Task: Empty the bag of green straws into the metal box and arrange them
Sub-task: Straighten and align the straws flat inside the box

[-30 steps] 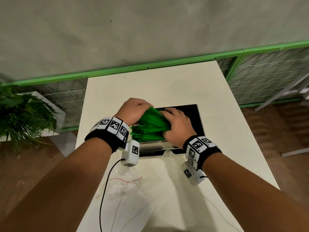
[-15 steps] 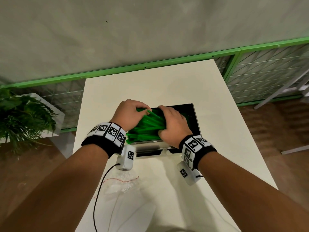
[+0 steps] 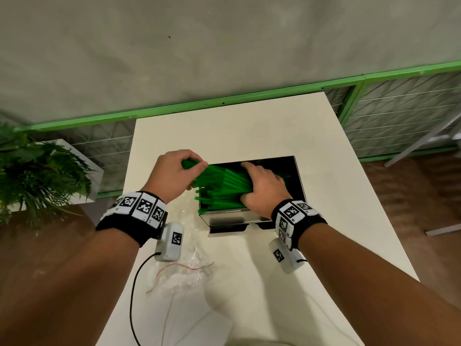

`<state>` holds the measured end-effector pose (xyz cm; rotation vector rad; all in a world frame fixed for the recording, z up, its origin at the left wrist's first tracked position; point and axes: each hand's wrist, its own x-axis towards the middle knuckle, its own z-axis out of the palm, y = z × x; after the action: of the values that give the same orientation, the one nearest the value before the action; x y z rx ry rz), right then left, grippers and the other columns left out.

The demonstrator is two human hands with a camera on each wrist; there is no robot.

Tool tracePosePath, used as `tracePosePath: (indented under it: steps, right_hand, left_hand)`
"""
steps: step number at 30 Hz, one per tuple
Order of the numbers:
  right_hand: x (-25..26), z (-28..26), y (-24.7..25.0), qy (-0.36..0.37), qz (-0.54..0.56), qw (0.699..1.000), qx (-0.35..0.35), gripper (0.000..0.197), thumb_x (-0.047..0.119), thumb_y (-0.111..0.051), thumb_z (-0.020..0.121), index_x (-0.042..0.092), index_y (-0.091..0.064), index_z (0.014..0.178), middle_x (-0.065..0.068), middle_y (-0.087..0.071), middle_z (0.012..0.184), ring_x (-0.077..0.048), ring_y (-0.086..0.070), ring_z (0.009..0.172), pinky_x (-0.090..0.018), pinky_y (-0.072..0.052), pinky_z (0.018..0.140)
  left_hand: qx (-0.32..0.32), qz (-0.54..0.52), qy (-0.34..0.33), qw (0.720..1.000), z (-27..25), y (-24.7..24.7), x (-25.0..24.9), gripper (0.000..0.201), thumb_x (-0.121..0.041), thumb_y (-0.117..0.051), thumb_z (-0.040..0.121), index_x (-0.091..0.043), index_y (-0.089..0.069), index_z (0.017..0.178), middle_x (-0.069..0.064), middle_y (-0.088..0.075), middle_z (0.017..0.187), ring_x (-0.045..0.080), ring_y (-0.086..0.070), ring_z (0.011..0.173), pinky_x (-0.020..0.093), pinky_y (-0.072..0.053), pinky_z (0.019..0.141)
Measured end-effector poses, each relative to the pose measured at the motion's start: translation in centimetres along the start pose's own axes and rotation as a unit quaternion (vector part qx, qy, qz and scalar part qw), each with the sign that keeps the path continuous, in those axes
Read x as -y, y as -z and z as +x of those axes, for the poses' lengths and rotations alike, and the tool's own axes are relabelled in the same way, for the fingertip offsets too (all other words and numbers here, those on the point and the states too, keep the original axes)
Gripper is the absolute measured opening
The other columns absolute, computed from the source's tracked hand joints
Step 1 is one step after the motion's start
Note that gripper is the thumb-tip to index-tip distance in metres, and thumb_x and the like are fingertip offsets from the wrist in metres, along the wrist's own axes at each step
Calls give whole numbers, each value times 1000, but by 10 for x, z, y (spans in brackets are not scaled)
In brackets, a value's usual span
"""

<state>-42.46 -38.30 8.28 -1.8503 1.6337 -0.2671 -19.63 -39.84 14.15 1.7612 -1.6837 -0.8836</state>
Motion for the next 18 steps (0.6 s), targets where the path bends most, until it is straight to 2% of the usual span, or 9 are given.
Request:
tracePosePath:
  steps: [2, 4, 6, 8, 10, 11, 14, 16, 18]
  right_hand:
    - [0, 0, -1, 2, -22, 1000, 2, 77, 34, -63, 76, 34, -37, 148, 1, -45, 143, -27, -39, 133, -52, -26, 115]
    - [0, 1, -2, -1, -27, 1000, 2, 74, 35, -63, 76, 35, -40, 147, 1, -43, 145, -26, -37, 134, -52, -25, 115]
    - [0, 1, -2, -4, -29, 1000, 4, 73, 34, -62, 76, 33, -41, 146, 1, -43, 146, -26, -37, 135, -52, -25, 116]
    - [1, 1, -2, -8, -33, 999, 7, 72, 33, -62, 76, 32, -41, 146, 2, -46, 144, -26, -39, 134, -52, -25, 116]
    - [1, 2, -2, -13, -36, 999, 3, 71, 34, -62, 76, 31, -42, 144, 1, -48, 141, -26, -40, 132, -52, -24, 116]
    - [1, 2, -3, -15, -39, 999, -2, 70, 34, -62, 76, 30, -42, 143, 1, -48, 139, -26, -41, 131, -53, -24, 116]
    - [1, 2, -6, -18, -55, 998, -15, 70, 37, -62, 76, 26, -42, 143, -2, -48, 137, -27, -41, 130, -54, -24, 116]
    - [0, 3, -7, -15, -59, 998, -19, 71, 37, -62, 76, 26, -41, 143, -2, -48, 136, -28, -41, 129, -53, -25, 116]
    - [-1, 3, -8, -9, -58, 998, -23, 73, 37, -62, 75, 27, -40, 144, -2, -47, 138, -28, -41, 129, -53, -26, 115]
  left_hand:
    - [14, 19, -4, 1000, -3, -7, 3, 7, -24, -69, 95, -20, -75, 93, 0, -75, 86, 14, -72, 57, 38, -61, 54]
    - [-4, 28, -13, 1000, -4, -14, 2, 9, -28, -66, 96, -25, -74, 92, -5, -74, 82, 12, -70, 56, 33, -56, 54]
    - [-34, 89, -32, 995, -4, -20, 0, 16, -38, -60, 97, -29, -73, 97, -7, -72, 77, 13, -67, 61, 29, -53, 63]
    - [-75, 198, -37, 977, -3, -25, 2, 29, -47, -49, 99, -30, -69, 111, -4, -69, 87, 20, -66, 78, 33, -52, 74]
    - [-98, 235, -16, 967, -2, -28, 5, 38, -53, -44, 100, -27, -66, 117, 1, -65, 101, 25, -63, 89, 36, -50, 81]
    - [-92, 220, 1, 971, -1, -29, 6, 41, -55, -44, 99, -25, -67, 113, 2, -64, 101, 25, -62, 90, 35, -49, 81]
    - [-60, 137, 19, 989, 2, -32, 6, 41, -57, -51, 97, -20, -68, 92, 1, -68, 81, 20, -64, 79, 33, -49, 74]
    - [-61, 109, 13, 992, 1, -33, 3, 31, -48, -56, 95, -21, -70, 88, 2, -70, 74, 17, -65, 72, 32, -53, 72]
    - [-60, 96, 7, 994, 1, -35, 0, 22, -40, -59, 94, -24, -72, 88, 2, -73, 75, 16, -66, 71, 31, -55, 74]
